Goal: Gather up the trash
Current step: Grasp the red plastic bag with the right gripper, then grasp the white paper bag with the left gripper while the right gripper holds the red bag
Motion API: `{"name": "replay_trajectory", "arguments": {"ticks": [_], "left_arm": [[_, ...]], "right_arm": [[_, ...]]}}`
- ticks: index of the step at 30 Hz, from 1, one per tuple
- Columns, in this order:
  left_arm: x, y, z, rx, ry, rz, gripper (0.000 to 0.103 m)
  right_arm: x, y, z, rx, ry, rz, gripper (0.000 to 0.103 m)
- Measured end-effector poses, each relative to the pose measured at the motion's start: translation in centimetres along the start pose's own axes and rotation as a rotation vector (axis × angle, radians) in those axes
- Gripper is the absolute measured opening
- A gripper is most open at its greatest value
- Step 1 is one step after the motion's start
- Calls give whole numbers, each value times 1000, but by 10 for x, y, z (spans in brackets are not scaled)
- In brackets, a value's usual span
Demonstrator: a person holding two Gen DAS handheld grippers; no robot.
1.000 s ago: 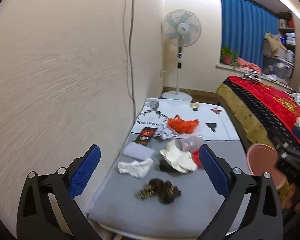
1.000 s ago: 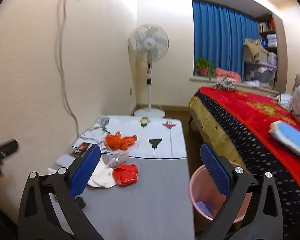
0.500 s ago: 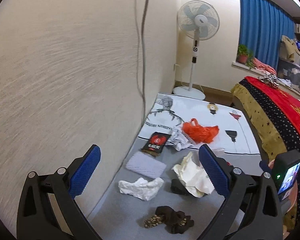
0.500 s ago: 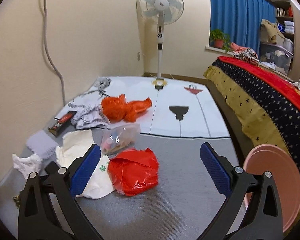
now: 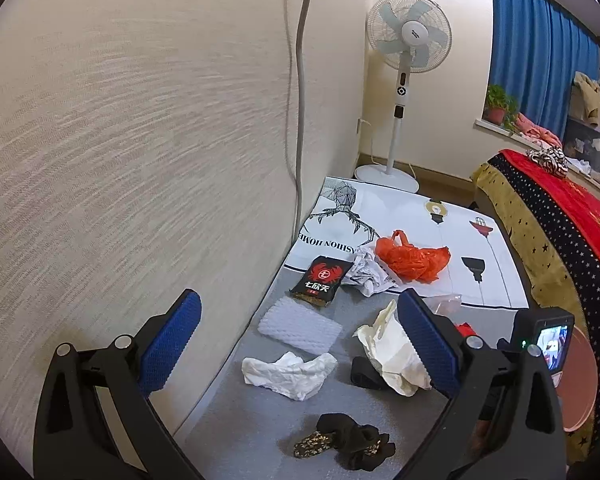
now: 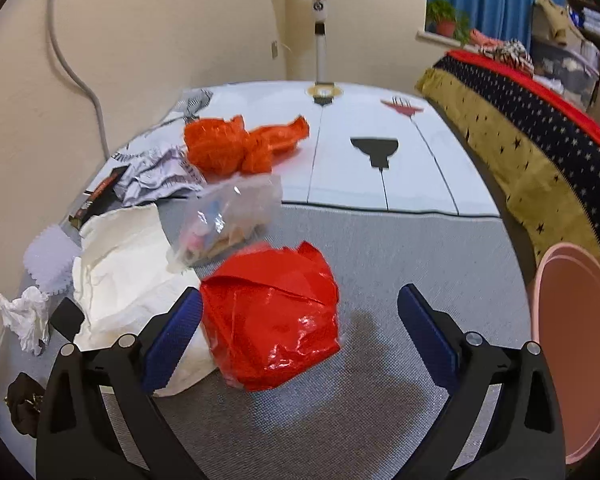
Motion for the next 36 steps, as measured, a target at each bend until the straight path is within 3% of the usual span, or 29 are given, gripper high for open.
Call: {"name": "replay_trajectory", "arguments": {"ticks": [2, 5, 8, 16, 17, 20, 28, 36], "left_arm": [[0, 1, 0, -4, 1, 2, 95], [0, 2, 2, -7, 6, -8, 95], [0, 3, 5, -7, 13, -13, 95], [0, 3, 5, -13, -4, 3, 95], [0, 3, 4, -13, -10, 3, 95], [-3, 2, 3, -2, -31, -7, 95], [-5, -9, -1, 59, -79, -44, 95], [6, -68, 30, 163, -113, -53, 95]], "right_arm": [[1, 2, 3, -12, 14, -1, 90], [2, 9, 3, -40, 19, -23, 67], [-1, 9, -4, -36, -19, -27, 50], [-12, 12, -23, 0, -116, -95, 36], [-15, 10, -27, 7, -120, -94, 22], [-34, 1, -45, 7, -128, -65, 14], [-77, -28, -128, -2, -236, -121, 12], [-72, -63, -191, -12, -247, -93, 12]]}}
Point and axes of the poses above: each gripper's, at about its wrist camera, not at the fingertips, and z roughly the way its jaws point, y to its left, x to its underside, the point moved 8 cm from there along z, roughly the way its jaws point, and after that the axes turned 4 degrees about -y, right-handed, at the moved point
